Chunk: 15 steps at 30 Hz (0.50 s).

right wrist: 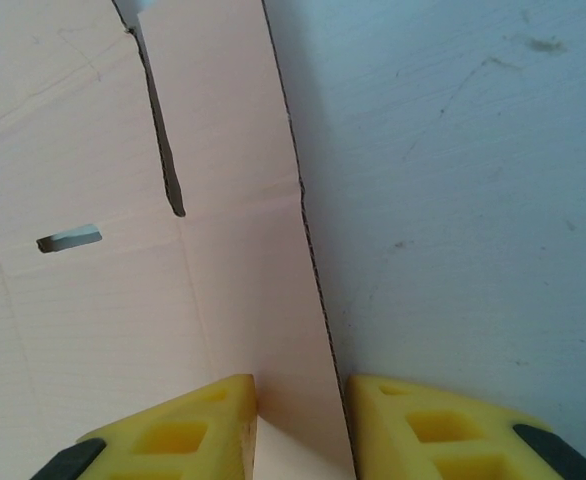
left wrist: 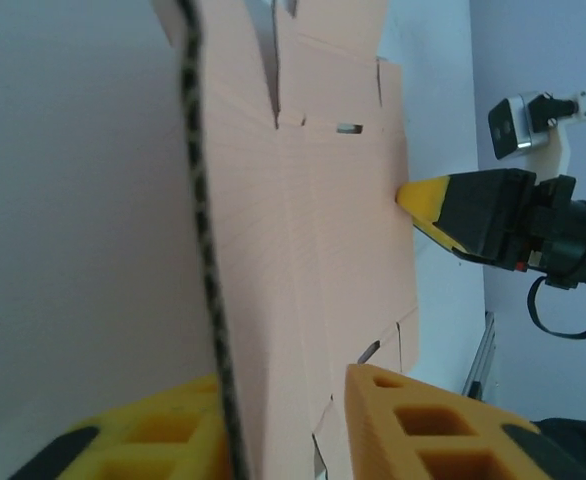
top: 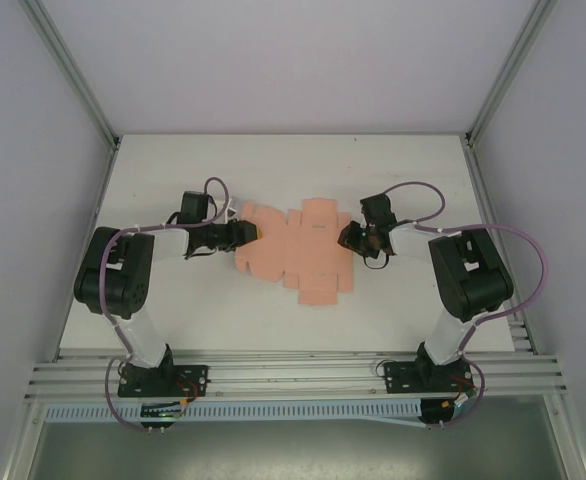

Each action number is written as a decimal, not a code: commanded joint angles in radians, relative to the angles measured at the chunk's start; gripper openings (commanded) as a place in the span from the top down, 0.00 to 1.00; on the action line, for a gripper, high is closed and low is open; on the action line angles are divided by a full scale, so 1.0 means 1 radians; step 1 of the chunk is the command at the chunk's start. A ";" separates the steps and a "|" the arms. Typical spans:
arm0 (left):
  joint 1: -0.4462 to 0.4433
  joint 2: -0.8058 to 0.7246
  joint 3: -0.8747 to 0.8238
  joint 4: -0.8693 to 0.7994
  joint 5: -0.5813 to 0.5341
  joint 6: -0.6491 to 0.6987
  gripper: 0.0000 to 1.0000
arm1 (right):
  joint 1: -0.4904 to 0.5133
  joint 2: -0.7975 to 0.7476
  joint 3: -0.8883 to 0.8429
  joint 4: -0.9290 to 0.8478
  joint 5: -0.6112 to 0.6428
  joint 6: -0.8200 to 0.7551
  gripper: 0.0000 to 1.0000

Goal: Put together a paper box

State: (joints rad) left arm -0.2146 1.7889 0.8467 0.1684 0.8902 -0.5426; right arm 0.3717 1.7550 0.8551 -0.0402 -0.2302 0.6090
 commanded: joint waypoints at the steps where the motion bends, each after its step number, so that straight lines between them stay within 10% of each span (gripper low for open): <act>1: -0.008 -0.026 0.027 -0.020 -0.002 0.032 0.87 | 0.021 0.108 -0.052 0.046 -0.027 -0.008 0.68; 2: -0.007 -0.037 0.024 -0.017 -0.007 0.033 1.00 | 0.020 0.094 -0.056 0.051 -0.029 -0.018 0.68; 15: -0.008 -0.406 -0.088 0.242 0.067 -0.090 1.00 | -0.091 -0.384 -0.128 0.076 -0.353 -0.207 0.51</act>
State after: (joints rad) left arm -0.2173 1.4616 0.7837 0.2859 0.8989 -0.5831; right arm 0.3027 1.4841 0.7326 0.0116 -0.4473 0.4667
